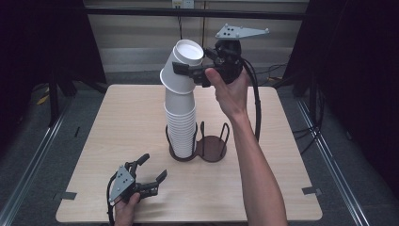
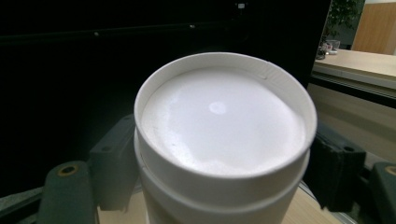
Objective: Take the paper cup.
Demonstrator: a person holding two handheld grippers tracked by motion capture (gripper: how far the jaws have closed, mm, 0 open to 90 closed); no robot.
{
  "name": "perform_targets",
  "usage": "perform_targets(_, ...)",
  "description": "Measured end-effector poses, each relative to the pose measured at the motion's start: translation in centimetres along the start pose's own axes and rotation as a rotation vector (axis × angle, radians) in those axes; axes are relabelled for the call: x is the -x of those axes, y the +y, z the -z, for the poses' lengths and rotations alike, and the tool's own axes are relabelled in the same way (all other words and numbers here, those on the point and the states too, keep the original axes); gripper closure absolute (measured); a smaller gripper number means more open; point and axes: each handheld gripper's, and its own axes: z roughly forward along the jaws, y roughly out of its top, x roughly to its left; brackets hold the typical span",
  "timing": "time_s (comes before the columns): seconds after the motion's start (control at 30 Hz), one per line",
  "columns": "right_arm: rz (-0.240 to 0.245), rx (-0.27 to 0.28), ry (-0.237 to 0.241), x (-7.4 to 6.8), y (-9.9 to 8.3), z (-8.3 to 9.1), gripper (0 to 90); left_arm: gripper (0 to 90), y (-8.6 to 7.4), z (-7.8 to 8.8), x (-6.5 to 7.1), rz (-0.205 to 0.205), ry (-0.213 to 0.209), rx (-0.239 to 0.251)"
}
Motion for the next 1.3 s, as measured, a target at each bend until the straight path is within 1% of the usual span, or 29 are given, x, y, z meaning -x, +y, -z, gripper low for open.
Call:
perform_targets(0.17, -0.01, 0.041, 0.002, 0.0, 0.2, 0.6, 22.8, 15.4, 0.0, 0.0, 0.0, 0.001, 0.003, 0.002)
perform_targets(0.23, -0.012, 0.048, 0.001, 0.0, 0.2, 0.8, 22.9, 15.4, 0.0, 0.0, 0.1, -0.003, 0.005, 0.0)
perform_targets(0.27, -0.011, 0.053, -0.002, 0.0, 0.2, 0.9, 22.9, 15.4, 0.0, 0.0, 0.0, -0.016, 0.011, -0.003)
perform_targets(0.37, -0.02, 0.074, 0.007, 0.1, 0.2, 1.3, 22.9, 15.4, 0.0, 0.0, 0.0, -0.017, 0.015, -0.005)
perform_targets(0.43, -0.015, 0.076, 0.001, 0.0, 0.2, 1.5, 22.9, 15.4, 0.0, 0.0, 0.0, -0.016, 0.015, -0.005)
perform_targets(0.47, -0.016, 0.078, 0.003, 0.0, 0.2, 1.6, 22.9, 15.4, 0.0, 0.0, 0.1, 0.0, 0.017, -0.002)
perform_targets(0.5, -0.016, 0.085, 0.005, 0.0, 0.3, 1.7, 22.9, 15.4, 0.0, -0.1, 0.1, 0.002, 0.017, -0.007)
perform_targets(0.57, -0.02, 0.1, 0.006, 0.0, 0.4, 2.2, 23.0, 15.5, 0.1, -0.2, 0.1, -0.006, 0.017, -0.017)
perform_targets(0.6, -0.015, 0.096, 0.001, 0.0, 0.4, 2.4, 23.0, 15.5, 0.1, -0.2, 0.0, -0.021, 0.026, -0.027)
perform_targets(0.63, -0.016, 0.098, -0.004, 0.0, 0.4, 2.6, 23.0, 15.6, 0.1, -0.3, 0.1, -0.015, 0.021, -0.031)
perform_targets(0.73, -0.016, 0.105, -0.007, 0.1, 0.3, 3.4, 23.0, 15.6, 0.1, -0.3, 0.1, -0.007, 0.023, -0.031)
perform_targets(0.77, -0.018, 0.106, -0.009, 0.2, 0.3, 3.6, 23.0, 15.5, 0.1, -0.2, 0.1, 0.003, 0.023, -0.021)
perform_targets(0.8, -0.019, 0.107, -0.012, 0.2, 0.2, 3.8, 23.0, 15.5, 0.1, -0.2, 0.0, 0.002, 0.016, -0.018)
perform_targets(0.83, -0.019, 0.106, -0.015, 0.2, 0.1, 4.1, 23.0, 15.5, 0.1, -0.1, -0.1, -0.01, 0.014, -0.013)
perform_targets(0.87, -0.019, 0.106, -0.018, 0.2, 0.0, 4.3, 23.0, 15.5, 0.0, -0.1, 0.0, 0.011, 0.0, -0.002)
perform_targets(0.9, -0.019, 0.104, -0.021, 0.3, -0.2, 4.6, 23.0, 15.5, 0.0, 0.0, 0.0, 0.007, -0.003, -0.004)
perform_targets(0.97, -0.021, 0.103, -0.027, 0.3, -0.5, 5.1, 23.0, 15.6, 0.1, -0.2, 0.0, 0.028, -0.002, -0.009)
perform_targets(1.0, -0.02, 0.101, -0.034, 0.4, -0.6, 5.3, 23.0, 15.8, 0.1, -0.3, -0.1, 0.025, 0.0, -0.026)
perform_targets(1.03, -0.022, 0.104, -0.035, 0.4, -0.7, 5.5, 23.0, 15.8, 0.1, -0.4, -0.2, 0.034, -0.001, -0.027)
perform_targets(1.07, -0.023, 0.104, -0.034, 0.4, -0.9, 5.8, 23.0, 15.8, 0.1, -0.5, -0.1, 0.055, -0.011, -0.025)
perform_targets(1.1, -0.021, 0.105, -0.037, 0.4, -1.0, 5.9, 23.0, 15.8, 0.2, -0.4, -0.3, 0.038, -0.007, -0.036)
perform_targets(1.17, -0.018, 0.103, -0.041, 0.3, -1.2, 6.2, 23.0, 15.7, 0.2, -0.5, -0.4, 0.037, -0.011, -0.038)
perform_targets(1.2, -0.02, 0.104, -0.041, 0.3, -1.3, 6.4, 23.0, 15.7, 0.2, -0.5, -0.3, 0.056, -0.015, -0.043)
perform_targets(1.23, -0.019, 0.105, -0.042, 0.2, -1.5, 6.5, 23.1, 15.6, 0.2, -0.5, -0.3, 0.058, -0.014, -0.046)
perform_targets(1.27, -0.02, 0.105, -0.044, 0.2, -1.7, 6.7, 23.1, 15.6, 0.3, -0.4, -0.4, 0.045, -0.018, -0.053)
perform_targets(1.3, -0.019, 0.104, -0.042, 0.1, -1.9, 6.8, 23.1, 15.7, 0.4, -0.4, -0.3, 0.066, -0.026, -0.035)
